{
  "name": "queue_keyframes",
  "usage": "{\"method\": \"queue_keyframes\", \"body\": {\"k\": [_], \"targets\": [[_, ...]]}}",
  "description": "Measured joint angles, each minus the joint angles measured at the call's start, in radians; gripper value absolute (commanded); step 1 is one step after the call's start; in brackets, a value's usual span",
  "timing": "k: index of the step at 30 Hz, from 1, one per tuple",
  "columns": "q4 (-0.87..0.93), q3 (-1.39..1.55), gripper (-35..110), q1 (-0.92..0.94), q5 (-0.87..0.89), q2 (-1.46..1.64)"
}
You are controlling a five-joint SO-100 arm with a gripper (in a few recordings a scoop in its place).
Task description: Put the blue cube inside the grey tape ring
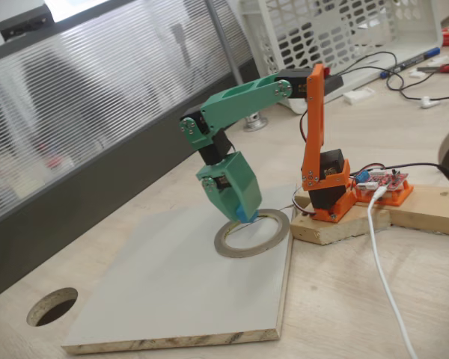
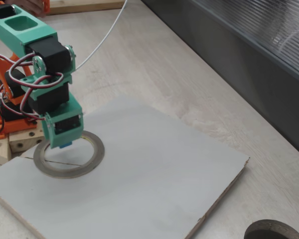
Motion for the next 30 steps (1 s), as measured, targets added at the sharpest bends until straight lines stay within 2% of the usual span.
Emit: {"method": "queue_keyframes", "body": {"k": [4,13,30], "targets": [[-0.008,0.064,10,0.0,0.0,0.021],[-0.236,0.202,10,-0.002,-0.003,0.031],[-0.245,0.206,10,0.003,0.003,0.046]]}}
